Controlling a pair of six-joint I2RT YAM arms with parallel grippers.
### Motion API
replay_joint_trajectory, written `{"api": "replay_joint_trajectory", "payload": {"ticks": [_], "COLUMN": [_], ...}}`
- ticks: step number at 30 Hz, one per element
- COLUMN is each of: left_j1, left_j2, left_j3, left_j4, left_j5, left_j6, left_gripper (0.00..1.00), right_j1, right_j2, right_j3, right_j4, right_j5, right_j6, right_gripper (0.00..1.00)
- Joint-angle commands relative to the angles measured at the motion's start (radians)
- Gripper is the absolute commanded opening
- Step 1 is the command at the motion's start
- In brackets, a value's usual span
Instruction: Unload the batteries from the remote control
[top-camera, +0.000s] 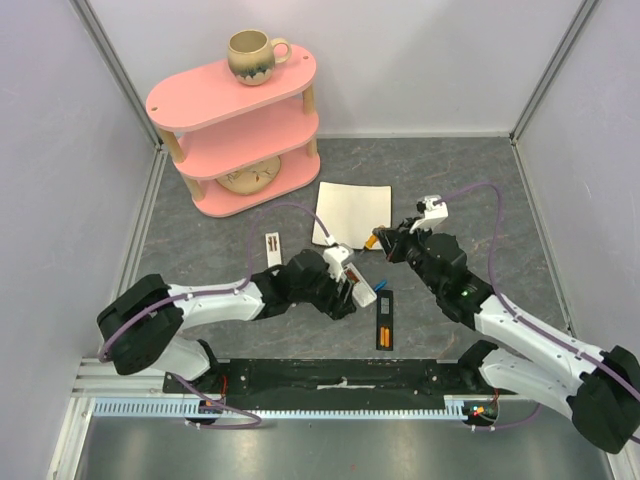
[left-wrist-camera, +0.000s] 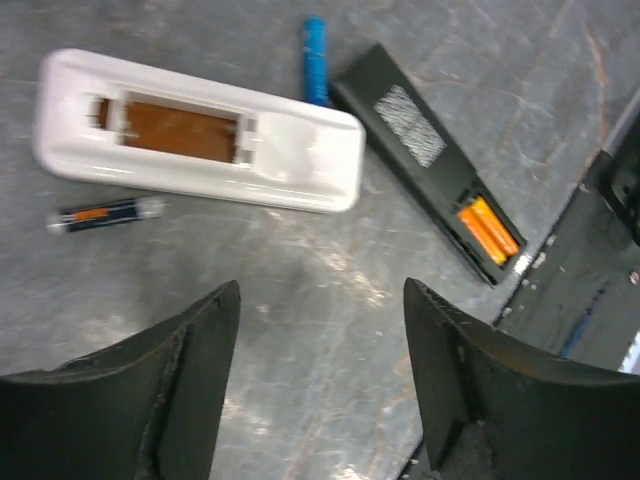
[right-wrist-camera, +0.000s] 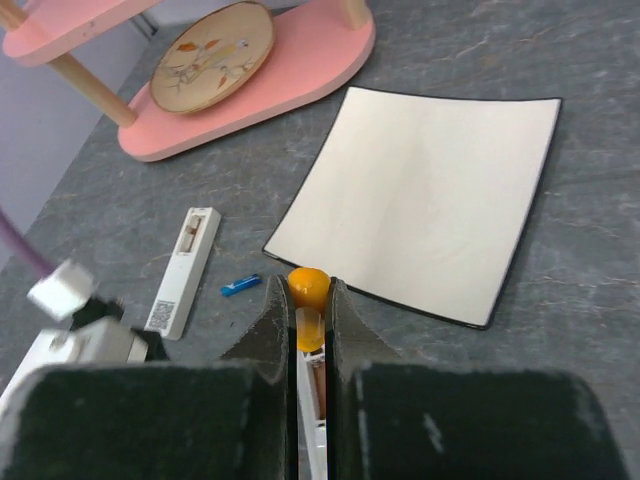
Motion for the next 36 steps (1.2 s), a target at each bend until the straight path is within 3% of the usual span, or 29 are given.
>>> {"api": "replay_joint_trajectory", "payload": {"ticks": [1, 11, 24, 29, 36], "left_j1": [-0.102, -0.2, -0.257, -0.292, -0.361], "left_j2": [0.028, 0.269, 0.496, 0.45, 0.356], "left_j3": [0.053, 0.163, 0.426, 0.384, 0.214], "left_j4": [-0.02, 0.09, 0.018, 0.015, 0.031], "left_j5": [-0.061, 0.005, -0.001, -0.148, -0.297], "left_j6": [-0.026, -0.052, 0.039, 0.082, 0.148], "left_gripper": [0.75, 0.76, 0.78, 0.79, 0.83], "right_j1": [-0.034, -0.179, -0.294, -0.318, -0.324], "right_j2": [-0.046, -0.094, -0.174, -0.174, -0.169], "right_j3": [0.031, 0.018, 0.008, 0.004, -0.008], "right_j4": [-0.103, -0.166, -0.277, -0.278, -0.274], "right_j5": [0.069, -0.011, -0.008, -0.035, -0.074], "right_j6": [-0.056, -0.065, -0.097, -0.103, -0.103], "right_gripper": [0.0, 0.0, 0.0, 0.0, 0.0]}}
